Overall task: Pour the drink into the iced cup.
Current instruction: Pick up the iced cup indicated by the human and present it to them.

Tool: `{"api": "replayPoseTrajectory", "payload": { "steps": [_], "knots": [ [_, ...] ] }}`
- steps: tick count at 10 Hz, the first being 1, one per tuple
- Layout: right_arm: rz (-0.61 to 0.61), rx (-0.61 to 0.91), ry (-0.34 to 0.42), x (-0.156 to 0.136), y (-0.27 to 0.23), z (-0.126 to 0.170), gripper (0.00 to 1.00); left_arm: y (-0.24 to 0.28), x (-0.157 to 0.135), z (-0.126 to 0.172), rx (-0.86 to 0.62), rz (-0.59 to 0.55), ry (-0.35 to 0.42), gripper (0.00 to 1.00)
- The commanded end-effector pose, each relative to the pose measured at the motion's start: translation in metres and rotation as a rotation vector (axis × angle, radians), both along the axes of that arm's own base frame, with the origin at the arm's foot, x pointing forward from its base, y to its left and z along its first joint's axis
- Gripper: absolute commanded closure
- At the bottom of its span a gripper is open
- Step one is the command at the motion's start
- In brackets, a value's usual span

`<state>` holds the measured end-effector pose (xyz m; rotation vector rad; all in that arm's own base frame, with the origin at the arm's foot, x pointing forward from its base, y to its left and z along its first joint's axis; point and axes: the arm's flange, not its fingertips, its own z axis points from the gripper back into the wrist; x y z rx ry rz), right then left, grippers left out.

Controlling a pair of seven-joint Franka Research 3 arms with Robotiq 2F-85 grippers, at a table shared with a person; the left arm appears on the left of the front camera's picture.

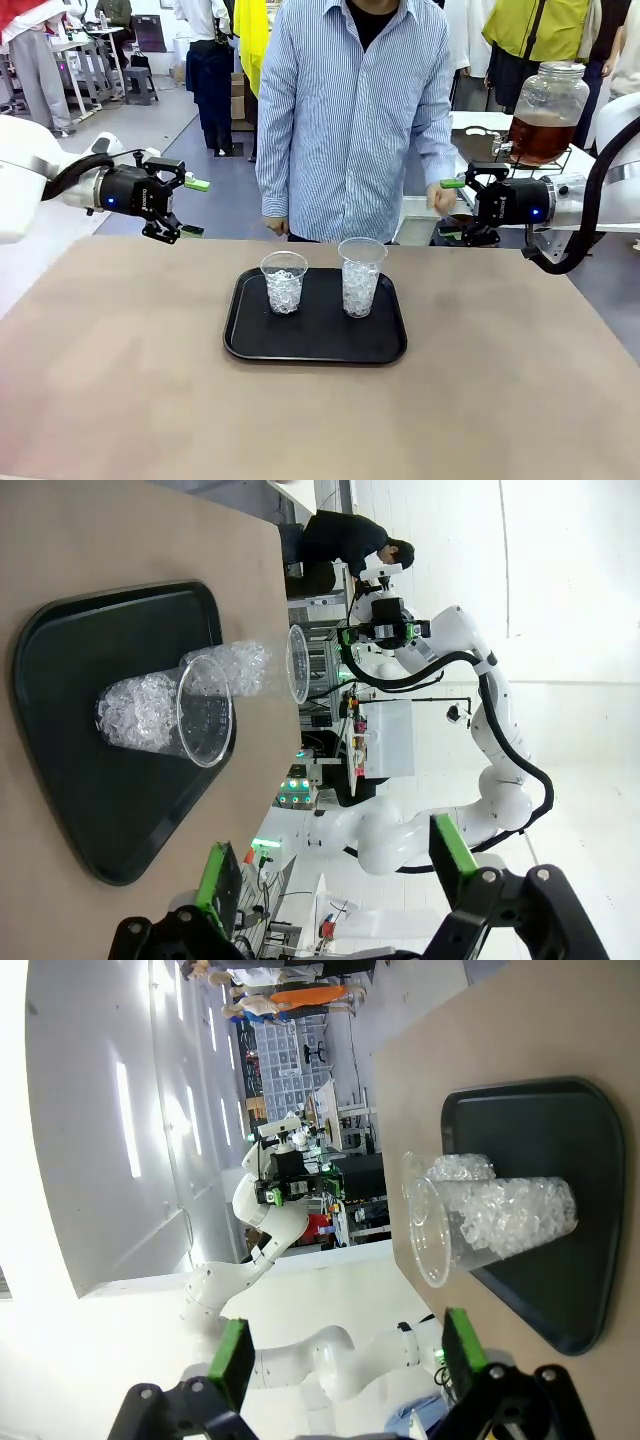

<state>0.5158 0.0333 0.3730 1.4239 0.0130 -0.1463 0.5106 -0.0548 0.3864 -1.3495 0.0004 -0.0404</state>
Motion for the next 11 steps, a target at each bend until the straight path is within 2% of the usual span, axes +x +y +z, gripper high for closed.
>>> {"api": "replayPoseTrajectory", "payload": {
  "steps": [1, 11],
  "knots": [
    [-0.007, -0.003, -0.002, -0.0006, -0.0006, 0.0010, 0.00, 0.0011, -0.0063, 0.0002, 0.000, 0.006, -0.016, 0.00],
    [-0.007, -0.003, -0.002, -0.0006, -0.0006, 0.0010, 0.00, 0.0011, -0.0063, 0.0002, 0.000, 0.006, -0.016, 0.00]
  ]
}}
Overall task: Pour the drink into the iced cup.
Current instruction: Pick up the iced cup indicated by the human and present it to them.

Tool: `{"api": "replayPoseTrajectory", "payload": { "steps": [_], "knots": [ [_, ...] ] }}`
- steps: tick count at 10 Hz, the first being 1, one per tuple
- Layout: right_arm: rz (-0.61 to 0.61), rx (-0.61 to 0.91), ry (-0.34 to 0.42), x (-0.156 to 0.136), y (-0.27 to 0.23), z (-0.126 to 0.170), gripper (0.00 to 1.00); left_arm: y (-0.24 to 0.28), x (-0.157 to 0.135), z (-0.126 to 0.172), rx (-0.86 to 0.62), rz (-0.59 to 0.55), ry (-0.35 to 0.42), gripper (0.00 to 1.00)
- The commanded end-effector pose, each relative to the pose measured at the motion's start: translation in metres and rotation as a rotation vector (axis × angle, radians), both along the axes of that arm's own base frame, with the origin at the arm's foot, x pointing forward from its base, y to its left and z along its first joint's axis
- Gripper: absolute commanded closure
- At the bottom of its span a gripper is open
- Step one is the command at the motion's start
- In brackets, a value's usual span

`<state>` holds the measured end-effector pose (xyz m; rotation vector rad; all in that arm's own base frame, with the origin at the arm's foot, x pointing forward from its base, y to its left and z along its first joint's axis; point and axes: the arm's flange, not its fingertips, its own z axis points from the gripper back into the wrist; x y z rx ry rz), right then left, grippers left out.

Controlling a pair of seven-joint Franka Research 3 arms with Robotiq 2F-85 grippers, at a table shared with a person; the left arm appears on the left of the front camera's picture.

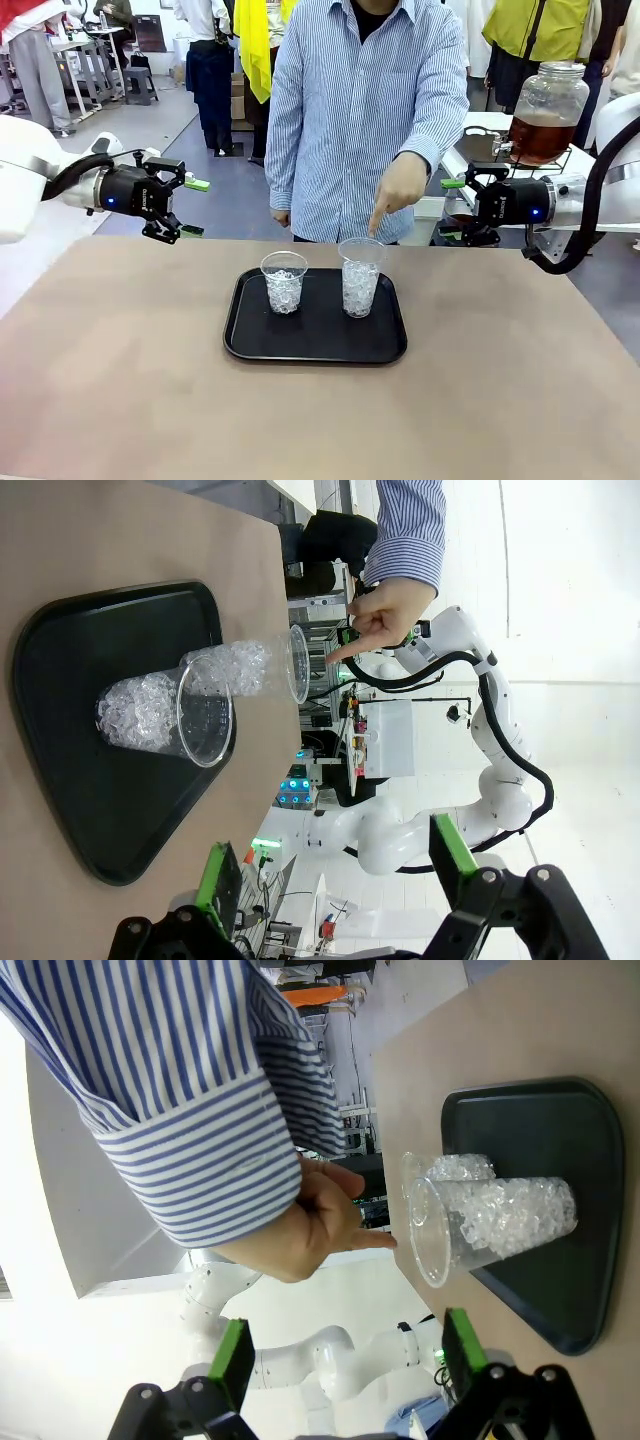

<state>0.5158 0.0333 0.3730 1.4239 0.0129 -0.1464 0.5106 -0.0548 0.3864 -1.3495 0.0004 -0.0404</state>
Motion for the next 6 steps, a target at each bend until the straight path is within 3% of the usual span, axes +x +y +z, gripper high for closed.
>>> {"api": "replayPoseTrajectory", "payload": {
  "steps": [1, 6],
  "knots": [
    [-0.007, -0.003, -0.002, -0.0006, -0.0005, 0.0010, 0.00, 0.0011, -0.0063, 0.0002, 0.000, 0.006, -0.016, 0.00],
    [0.000, 0.000, 0.000, 0.0000, 0.0000, 0.0000, 0.00, 0.0011, -0.0063, 0.0002, 0.000, 0.006, -0.016, 0.00]
  ]
}}
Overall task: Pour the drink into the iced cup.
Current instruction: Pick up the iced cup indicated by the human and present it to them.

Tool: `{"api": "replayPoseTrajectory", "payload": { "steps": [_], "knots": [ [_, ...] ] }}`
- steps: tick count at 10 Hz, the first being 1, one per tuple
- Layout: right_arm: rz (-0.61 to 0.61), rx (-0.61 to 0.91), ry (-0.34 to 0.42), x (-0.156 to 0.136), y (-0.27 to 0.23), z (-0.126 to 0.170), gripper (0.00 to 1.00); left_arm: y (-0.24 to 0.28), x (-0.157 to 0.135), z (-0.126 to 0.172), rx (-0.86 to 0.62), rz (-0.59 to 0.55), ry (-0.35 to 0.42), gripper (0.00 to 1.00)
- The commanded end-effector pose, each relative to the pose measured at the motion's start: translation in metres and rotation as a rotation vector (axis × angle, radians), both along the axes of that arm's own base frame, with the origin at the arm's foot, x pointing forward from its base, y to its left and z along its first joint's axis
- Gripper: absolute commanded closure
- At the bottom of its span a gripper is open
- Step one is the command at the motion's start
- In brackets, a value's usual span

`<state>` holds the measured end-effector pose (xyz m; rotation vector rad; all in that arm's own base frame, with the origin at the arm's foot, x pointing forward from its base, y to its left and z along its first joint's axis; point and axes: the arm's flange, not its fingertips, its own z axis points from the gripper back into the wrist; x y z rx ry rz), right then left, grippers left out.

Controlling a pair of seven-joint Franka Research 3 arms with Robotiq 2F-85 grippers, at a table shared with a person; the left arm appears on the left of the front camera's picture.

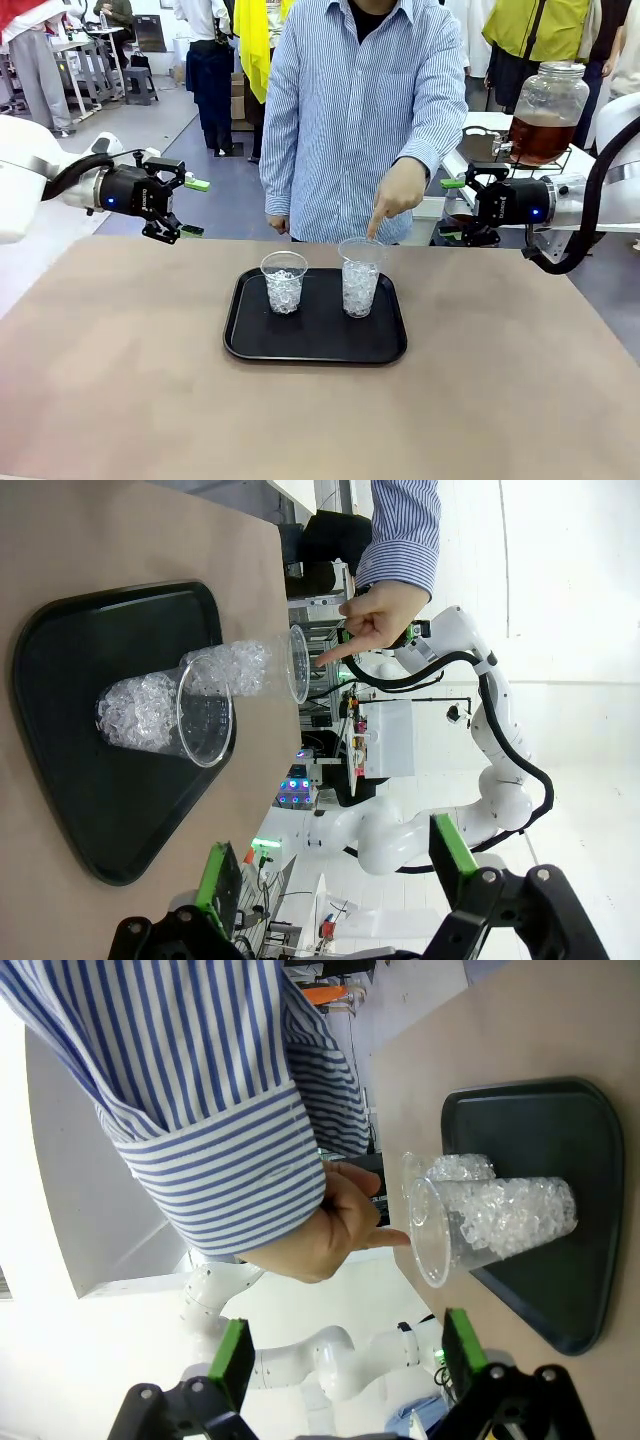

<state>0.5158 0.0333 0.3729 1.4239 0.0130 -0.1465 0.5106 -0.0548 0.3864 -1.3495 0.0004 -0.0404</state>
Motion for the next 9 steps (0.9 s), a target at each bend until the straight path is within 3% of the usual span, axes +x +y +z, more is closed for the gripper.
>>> {"api": "replayPoseTrajectory", "payload": {
  "steps": [1, 5, 8, 9],
  "knots": [
    [-0.011, -0.023, -0.121, -0.004, 0.000, 0.001, 0.00, 0.001, -0.006, 0.000, 0.000, 0.006, -0.016, 0.00],
    [0.013, -0.017, -0.652, -0.024, -0.001, -0.011, 0.00, 0.001, -0.006, 0.000, 0.000, 0.006, -0.016, 0.00],
    [0.084, -0.062, -0.864, -0.028, -0.002, -0.016, 0.00, 0.001, -0.006, 0.000, 0.000, 0.006, -0.016, 0.00],
    [0.078, -0.068, -0.882, -0.028, -0.005, -0.017, 0.00, 0.001, -0.006, 0.000, 0.000, 0.006, -0.016, 0.00]
  ]
}}
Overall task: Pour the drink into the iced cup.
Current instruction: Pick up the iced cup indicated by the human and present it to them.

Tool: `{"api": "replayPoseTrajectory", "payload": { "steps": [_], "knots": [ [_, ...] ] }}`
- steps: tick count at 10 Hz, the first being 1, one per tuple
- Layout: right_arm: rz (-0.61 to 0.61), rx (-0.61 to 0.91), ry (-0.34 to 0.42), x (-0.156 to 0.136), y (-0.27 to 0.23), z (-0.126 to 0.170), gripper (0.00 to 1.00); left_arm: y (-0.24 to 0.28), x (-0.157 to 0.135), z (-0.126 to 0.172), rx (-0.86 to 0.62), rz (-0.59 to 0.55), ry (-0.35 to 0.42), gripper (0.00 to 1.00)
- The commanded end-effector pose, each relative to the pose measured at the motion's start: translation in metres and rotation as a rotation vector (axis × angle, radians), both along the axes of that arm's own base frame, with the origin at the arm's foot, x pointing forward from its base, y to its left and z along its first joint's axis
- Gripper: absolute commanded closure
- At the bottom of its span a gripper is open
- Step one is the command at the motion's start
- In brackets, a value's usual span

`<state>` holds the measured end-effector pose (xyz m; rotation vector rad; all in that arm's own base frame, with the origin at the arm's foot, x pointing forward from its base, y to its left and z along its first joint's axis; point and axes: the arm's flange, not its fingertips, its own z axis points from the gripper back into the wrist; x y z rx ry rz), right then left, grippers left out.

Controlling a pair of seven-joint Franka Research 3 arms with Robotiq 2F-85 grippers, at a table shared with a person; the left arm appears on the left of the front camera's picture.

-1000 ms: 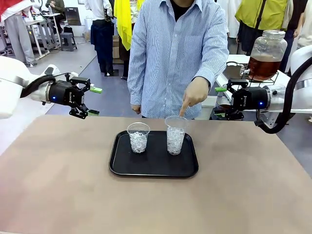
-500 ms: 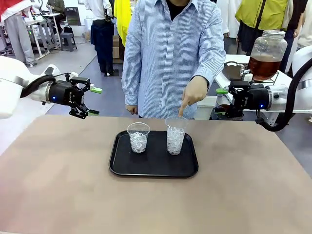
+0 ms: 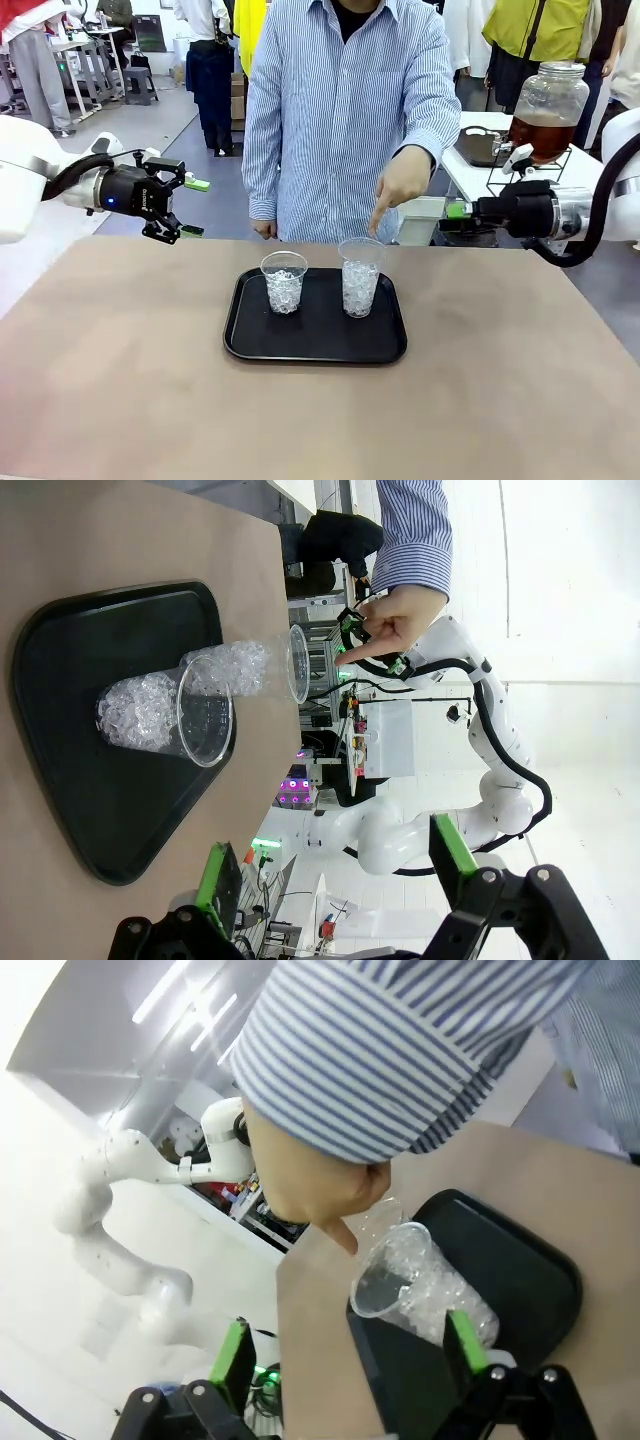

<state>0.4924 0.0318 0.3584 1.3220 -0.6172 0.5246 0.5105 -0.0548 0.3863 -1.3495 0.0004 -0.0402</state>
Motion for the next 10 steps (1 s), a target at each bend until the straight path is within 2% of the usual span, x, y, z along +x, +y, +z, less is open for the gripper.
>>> {"api": "replayPoseTrajectory", "payload": {
  "steps": [1, 2, 6, 10],
  "knots": [
    [-0.009, 0.003, 0.039, -0.005, -0.004, -0.001, 0.00, 0.001, -0.006, 0.000, 0.000, 0.006, -0.016, 0.00],
    [0.000, 0.000, 0.000, 0.000, 0.000, 0.000, 0.00, 0.001, -0.006, 0.000, 0.000, 0.006, -0.016, 0.00],
    [0.000, 0.000, 0.002, -0.001, 0.000, -0.003, 0.00, 0.001, -0.006, 0.000, 0.000, 0.006, -0.016, 0.00],
    [0.006, -0.031, -0.521, -0.007, 0.012, -0.032, 0.00, 0.001, -0.006, 0.000, 0.000, 0.006, -0.016, 0.00]
  ]
}}
